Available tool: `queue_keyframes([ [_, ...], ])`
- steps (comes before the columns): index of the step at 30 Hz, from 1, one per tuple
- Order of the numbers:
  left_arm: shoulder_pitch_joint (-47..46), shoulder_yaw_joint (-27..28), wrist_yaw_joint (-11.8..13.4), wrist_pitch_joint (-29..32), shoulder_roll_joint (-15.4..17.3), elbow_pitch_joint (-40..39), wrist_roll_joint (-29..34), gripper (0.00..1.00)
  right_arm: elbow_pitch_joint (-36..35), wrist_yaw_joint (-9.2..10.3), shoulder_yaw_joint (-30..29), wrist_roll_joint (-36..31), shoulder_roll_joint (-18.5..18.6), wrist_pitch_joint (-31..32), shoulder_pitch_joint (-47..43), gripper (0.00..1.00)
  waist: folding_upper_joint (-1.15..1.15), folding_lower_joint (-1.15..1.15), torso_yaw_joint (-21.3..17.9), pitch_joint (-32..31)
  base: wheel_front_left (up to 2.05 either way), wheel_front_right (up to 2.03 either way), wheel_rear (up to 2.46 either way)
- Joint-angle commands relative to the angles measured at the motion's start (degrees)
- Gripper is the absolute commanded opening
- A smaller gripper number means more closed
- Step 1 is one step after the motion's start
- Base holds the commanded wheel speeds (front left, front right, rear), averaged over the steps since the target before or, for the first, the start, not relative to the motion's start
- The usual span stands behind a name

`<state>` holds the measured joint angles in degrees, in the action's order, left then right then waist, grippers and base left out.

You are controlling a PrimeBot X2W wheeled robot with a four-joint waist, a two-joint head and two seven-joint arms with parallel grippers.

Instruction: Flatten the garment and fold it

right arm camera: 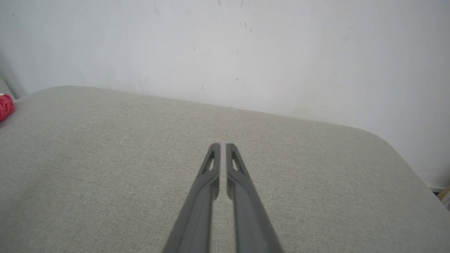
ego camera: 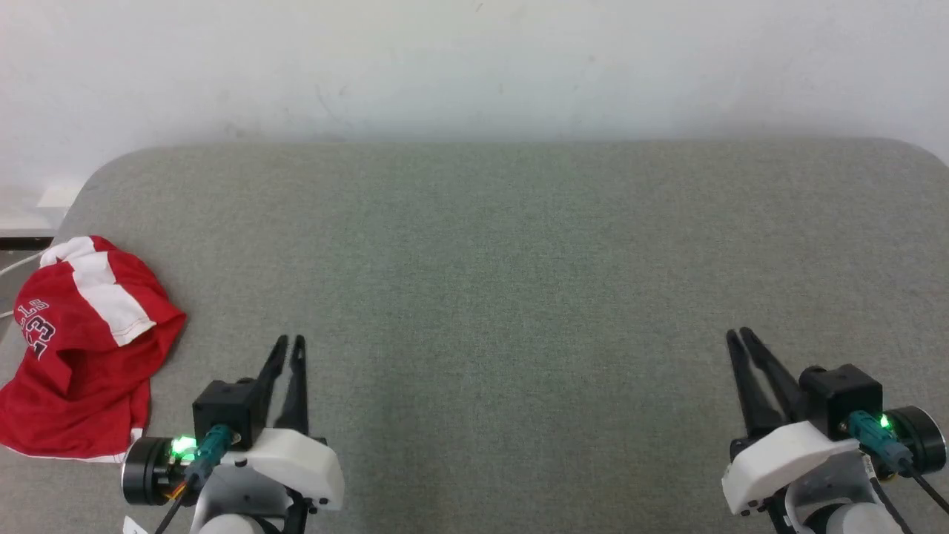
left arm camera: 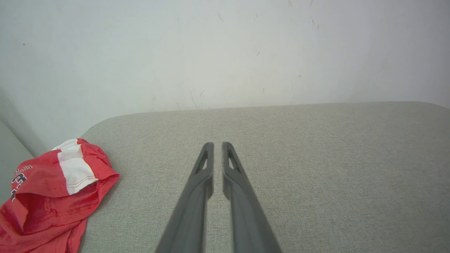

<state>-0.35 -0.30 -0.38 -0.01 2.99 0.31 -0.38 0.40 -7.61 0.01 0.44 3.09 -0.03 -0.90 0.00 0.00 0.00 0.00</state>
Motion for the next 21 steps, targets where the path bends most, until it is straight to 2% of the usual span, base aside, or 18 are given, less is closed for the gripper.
queue_keyframes([
  [1, 0.0, 0.0, 0.0, 0.0, 0.0, 0.0, 0.0, 1.0, 0.0, 0.0, 0.0, 0.0, 0.0, 0.0, 0.0, 1.0, 0.0, 0.0, 0.0, 0.0, 0.0, 0.0, 0.0],
  [11, -0.7, -1.0, 0.8, -1.2, 0.0, 1.2, -0.7, 1.0, 0.4, 0.01, -0.3, 0.1, 0.0, -1.0, 0.2, 1.0, 0.0, 0.0, 0.7, 0.0, 0.0, 0.0, 0.0],
  [21, -1.3, -1.6, 1.5, -2.4, 0.2, 2.2, -1.4, 1.0, 0.8, 0.02, -0.4, 0.0, 0.0, -1.9, 0.4, 1.0, 0.0, 0.0, 4.0, 0.2, 0.0, 0.0, 0.0],
])
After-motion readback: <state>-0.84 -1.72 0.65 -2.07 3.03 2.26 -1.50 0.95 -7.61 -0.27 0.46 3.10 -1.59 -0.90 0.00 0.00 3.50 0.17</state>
